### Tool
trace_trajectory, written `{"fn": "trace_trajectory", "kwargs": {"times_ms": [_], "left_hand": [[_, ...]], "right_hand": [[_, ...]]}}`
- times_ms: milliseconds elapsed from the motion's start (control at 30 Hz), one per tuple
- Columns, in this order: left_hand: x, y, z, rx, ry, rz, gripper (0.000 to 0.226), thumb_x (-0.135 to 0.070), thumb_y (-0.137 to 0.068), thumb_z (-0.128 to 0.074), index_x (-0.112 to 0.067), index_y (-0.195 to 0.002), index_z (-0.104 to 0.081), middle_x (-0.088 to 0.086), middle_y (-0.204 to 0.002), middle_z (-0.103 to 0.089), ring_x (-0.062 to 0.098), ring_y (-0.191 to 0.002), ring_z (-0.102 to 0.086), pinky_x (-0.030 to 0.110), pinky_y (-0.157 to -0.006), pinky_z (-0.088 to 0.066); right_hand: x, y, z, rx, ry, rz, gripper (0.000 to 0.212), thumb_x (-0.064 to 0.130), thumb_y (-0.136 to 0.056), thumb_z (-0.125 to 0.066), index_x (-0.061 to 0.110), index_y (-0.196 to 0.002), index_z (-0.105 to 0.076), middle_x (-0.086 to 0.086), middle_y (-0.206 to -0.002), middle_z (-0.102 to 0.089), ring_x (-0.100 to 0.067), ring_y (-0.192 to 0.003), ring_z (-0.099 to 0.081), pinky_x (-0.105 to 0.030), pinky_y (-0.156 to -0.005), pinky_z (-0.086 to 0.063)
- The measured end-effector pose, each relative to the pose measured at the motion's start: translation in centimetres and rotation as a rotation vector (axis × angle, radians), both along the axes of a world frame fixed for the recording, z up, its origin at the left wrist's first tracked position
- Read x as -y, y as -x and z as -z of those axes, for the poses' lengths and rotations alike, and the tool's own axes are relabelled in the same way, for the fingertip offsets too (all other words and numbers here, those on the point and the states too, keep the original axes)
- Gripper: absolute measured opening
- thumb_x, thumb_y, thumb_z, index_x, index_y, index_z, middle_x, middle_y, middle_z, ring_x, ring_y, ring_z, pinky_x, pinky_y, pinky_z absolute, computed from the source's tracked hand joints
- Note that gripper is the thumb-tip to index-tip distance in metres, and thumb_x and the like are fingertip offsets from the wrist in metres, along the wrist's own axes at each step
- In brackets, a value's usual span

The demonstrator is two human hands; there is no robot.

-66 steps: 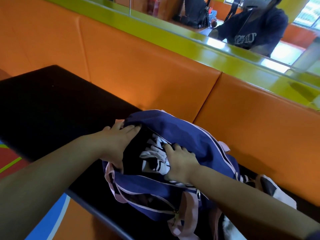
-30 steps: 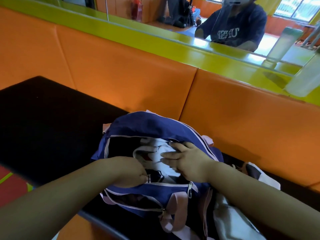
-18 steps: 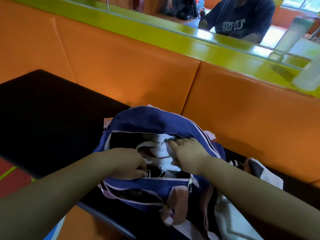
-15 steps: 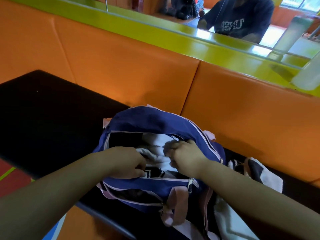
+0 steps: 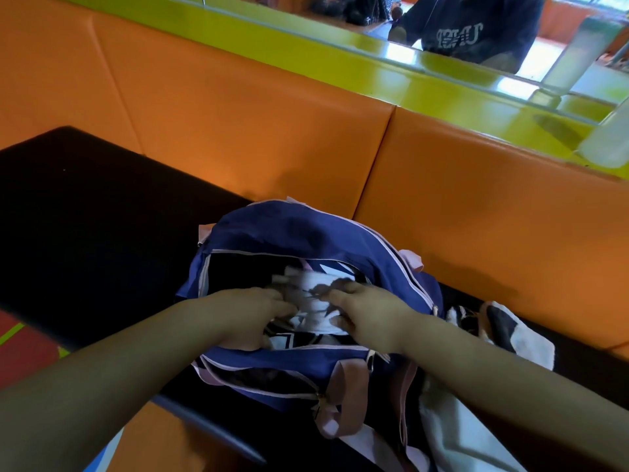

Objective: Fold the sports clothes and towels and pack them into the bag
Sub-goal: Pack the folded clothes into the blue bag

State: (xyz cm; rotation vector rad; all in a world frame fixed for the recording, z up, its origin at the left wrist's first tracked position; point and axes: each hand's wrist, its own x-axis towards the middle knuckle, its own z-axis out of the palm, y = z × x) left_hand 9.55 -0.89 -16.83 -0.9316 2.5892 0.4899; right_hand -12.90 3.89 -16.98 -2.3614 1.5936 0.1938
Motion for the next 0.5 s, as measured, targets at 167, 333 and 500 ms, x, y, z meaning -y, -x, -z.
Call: {"fn": "trace_trajectory", "kwargs": {"times_ms": [167,333,500], "left_hand": [[-0.2,-0.2,0.4,-0.051,0.067,0.002,0.062,-0.033,-0.087,-0.059,-0.043,-0.142,-0.032,-0.001,-0.131,-0.032,0.022,-0.118,-0.037,0.036,-0.098,-0.041],[-0.2,-0.3,0.6,-0.107,0.193,0.062,0.039,-0.04,-0.09,-0.056,-0.041,-0.129,-0.052,-0.002,-0.129,-0.023,0.021,-0.11,-0.027,0.036,-0.099,-0.037],[0.3,0.0,1.0,-0.083,0.069,0.197,0.023,-0.024,-0.092,-0.051,-0.023,-0.109,-0.066,-0.004,-0.13,-0.043,0.023,-0.124,-0.033,0.036,-0.095,-0.041]], "right_hand": [[2.6,-0.4,0.3,-0.344,0.083,0.078,0.041,0.02,-0.099,-0.042,0.021,-0.14,-0.039,-0.01,-0.14,-0.043,-0.033,-0.109,-0.057,-0.035,-0.062,-0.041],[3.6,-0.9,-1.5,-0.301,0.188,0.25,0.038,0.009,-0.095,-0.04,0.008,-0.133,-0.037,-0.016,-0.114,-0.06,-0.036,-0.096,-0.06,-0.036,-0.059,-0.036],[2.9,-0.1,-0.2,-0.062,0.554,-0.383,0.041,0.015,-0.068,-0.07,0.022,-0.105,-0.055,-0.006,-0.1,-0.064,-0.028,-0.088,-0.056,-0.035,-0.062,-0.046]]}}
